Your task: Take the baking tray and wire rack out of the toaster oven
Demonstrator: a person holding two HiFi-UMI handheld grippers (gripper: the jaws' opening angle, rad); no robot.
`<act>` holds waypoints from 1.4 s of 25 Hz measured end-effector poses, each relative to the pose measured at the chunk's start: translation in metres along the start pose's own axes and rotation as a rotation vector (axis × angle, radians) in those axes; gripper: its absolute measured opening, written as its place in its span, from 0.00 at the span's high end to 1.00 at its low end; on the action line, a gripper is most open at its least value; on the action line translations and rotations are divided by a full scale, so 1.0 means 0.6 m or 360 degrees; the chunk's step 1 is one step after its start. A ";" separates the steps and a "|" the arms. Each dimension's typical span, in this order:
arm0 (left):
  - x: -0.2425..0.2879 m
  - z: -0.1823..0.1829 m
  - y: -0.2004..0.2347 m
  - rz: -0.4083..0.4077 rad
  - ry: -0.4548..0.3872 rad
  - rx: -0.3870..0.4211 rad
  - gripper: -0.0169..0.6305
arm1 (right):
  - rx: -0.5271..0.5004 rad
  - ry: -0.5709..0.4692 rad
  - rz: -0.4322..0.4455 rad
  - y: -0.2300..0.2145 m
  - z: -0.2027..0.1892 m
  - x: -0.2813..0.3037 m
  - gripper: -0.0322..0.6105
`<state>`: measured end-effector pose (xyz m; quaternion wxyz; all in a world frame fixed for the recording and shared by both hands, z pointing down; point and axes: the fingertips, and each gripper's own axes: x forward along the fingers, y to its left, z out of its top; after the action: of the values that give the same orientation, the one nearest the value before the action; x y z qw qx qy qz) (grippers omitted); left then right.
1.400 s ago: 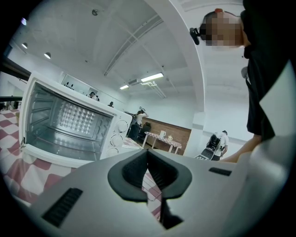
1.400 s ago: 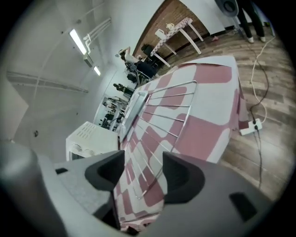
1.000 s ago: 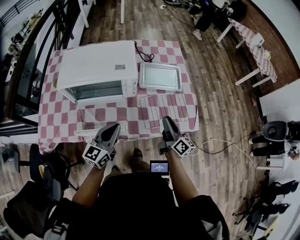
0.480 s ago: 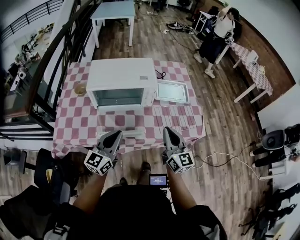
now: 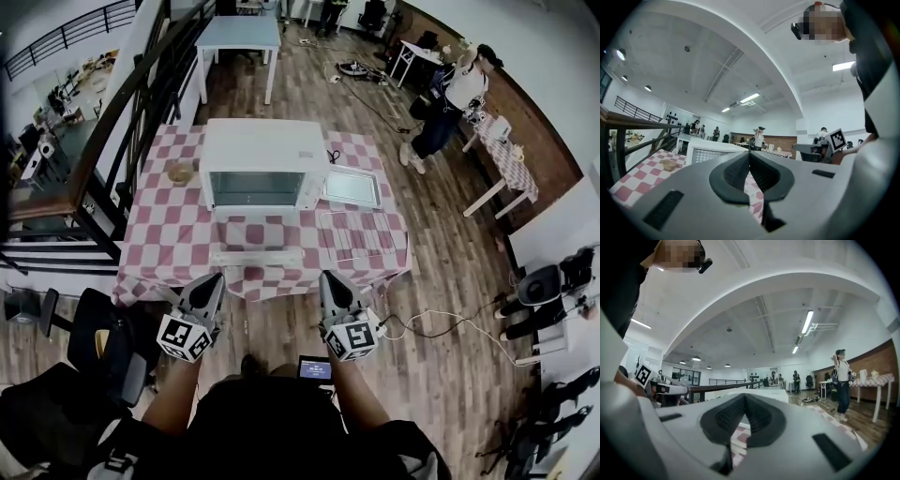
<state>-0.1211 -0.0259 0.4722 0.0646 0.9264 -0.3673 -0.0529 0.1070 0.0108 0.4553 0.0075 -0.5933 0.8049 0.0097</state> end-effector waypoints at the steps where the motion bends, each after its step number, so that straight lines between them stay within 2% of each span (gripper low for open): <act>1: -0.013 -0.005 0.001 0.0017 0.0005 -0.0005 0.98 | 0.0005 0.0005 -0.0018 0.002 -0.005 -0.012 0.95; 8: -0.070 -0.021 -0.048 0.0060 0.0022 0.0031 0.98 | -0.0057 0.0041 -0.0087 0.002 -0.029 -0.107 0.95; 13: -0.102 -0.031 -0.137 0.0038 0.0045 0.0033 0.98 | -0.0004 0.0039 -0.0072 0.013 -0.040 -0.195 0.95; 17: -0.144 -0.064 -0.218 0.0011 0.0091 0.0014 0.98 | 0.0041 0.0018 -0.0033 0.032 -0.049 -0.278 0.95; 22: -0.206 -0.094 -0.287 0.0033 0.0136 0.0013 0.98 | 0.0067 0.0027 -0.0003 0.052 -0.067 -0.360 0.95; 28: -0.263 -0.099 -0.317 0.0090 0.0155 0.0062 0.98 | 0.0099 0.0069 0.0039 0.078 -0.090 -0.402 0.95; 35: -0.273 -0.123 -0.314 0.0051 0.0205 0.0080 0.98 | 0.0130 0.0109 0.0045 0.100 -0.092 -0.415 0.95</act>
<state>-0.1020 0.2286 0.5236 0.0659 0.9231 -0.3784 0.0172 0.1232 0.2649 0.5167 0.0040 -0.5810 0.8128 -0.0434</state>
